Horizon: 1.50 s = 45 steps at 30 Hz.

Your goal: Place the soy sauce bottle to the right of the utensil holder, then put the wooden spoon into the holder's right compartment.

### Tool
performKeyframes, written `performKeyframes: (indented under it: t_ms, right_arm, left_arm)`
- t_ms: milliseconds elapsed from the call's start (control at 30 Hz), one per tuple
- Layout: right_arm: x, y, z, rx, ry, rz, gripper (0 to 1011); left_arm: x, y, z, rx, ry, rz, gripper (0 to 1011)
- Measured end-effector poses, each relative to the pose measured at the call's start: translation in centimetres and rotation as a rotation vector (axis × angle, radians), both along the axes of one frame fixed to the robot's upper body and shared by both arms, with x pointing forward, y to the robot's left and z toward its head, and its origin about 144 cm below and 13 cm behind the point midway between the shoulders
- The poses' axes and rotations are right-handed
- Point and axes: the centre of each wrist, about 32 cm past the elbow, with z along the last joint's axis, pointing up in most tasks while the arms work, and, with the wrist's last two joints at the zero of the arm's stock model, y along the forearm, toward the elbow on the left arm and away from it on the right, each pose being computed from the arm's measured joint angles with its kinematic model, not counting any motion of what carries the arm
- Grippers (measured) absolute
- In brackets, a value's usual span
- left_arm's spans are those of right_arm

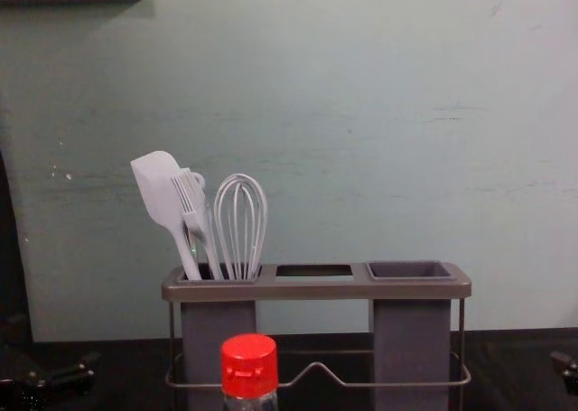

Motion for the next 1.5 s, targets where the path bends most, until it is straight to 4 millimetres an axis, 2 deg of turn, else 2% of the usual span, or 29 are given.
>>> performKeyframes:
  t_ms: [1500]
  right_arm:
    - [0.0,0.0,0.0,0.0,0.0,0.0,1003]
  left_arm:
    - [0.0,0.0,0.0,0.0,0.0,0.0,1005]
